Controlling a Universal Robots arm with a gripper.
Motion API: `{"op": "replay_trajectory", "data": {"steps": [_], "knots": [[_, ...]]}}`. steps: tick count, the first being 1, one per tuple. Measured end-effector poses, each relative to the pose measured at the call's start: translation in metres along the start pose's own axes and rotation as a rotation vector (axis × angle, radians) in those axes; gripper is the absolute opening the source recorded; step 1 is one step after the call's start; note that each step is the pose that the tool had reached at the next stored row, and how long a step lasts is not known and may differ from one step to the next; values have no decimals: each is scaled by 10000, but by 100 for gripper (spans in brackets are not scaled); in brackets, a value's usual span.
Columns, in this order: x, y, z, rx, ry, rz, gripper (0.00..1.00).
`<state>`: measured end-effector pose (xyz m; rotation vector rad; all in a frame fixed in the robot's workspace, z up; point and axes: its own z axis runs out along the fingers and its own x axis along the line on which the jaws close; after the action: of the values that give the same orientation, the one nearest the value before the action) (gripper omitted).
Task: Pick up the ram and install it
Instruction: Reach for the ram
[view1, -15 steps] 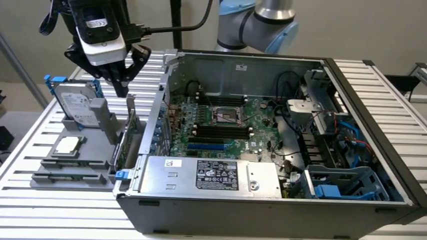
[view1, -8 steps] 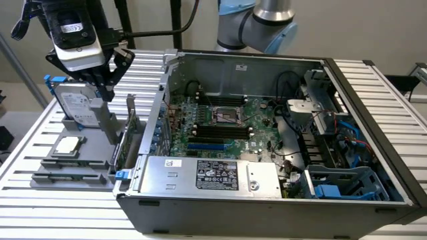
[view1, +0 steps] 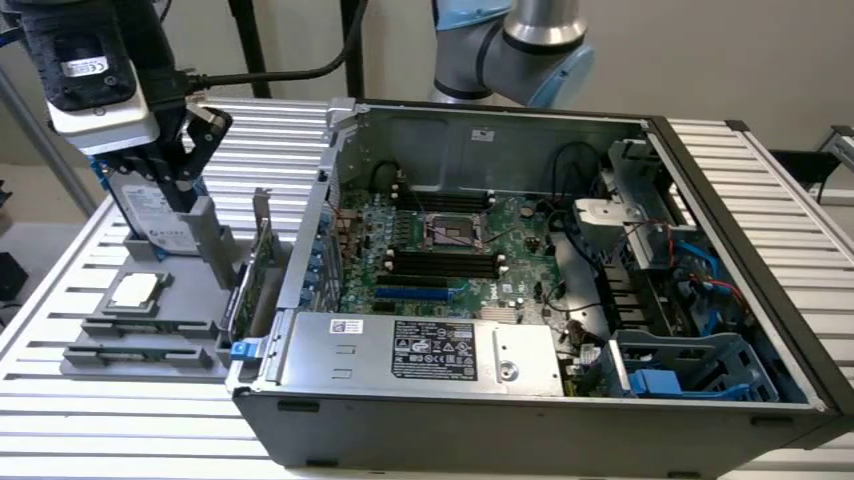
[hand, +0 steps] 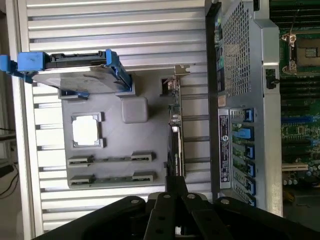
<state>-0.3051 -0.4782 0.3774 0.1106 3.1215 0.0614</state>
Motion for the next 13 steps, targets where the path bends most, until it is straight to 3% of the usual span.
{"op": "replay_trajectory", "data": {"steps": [13], "knots": [[401, -178, 30, 50, 30, 0, 11]]}}
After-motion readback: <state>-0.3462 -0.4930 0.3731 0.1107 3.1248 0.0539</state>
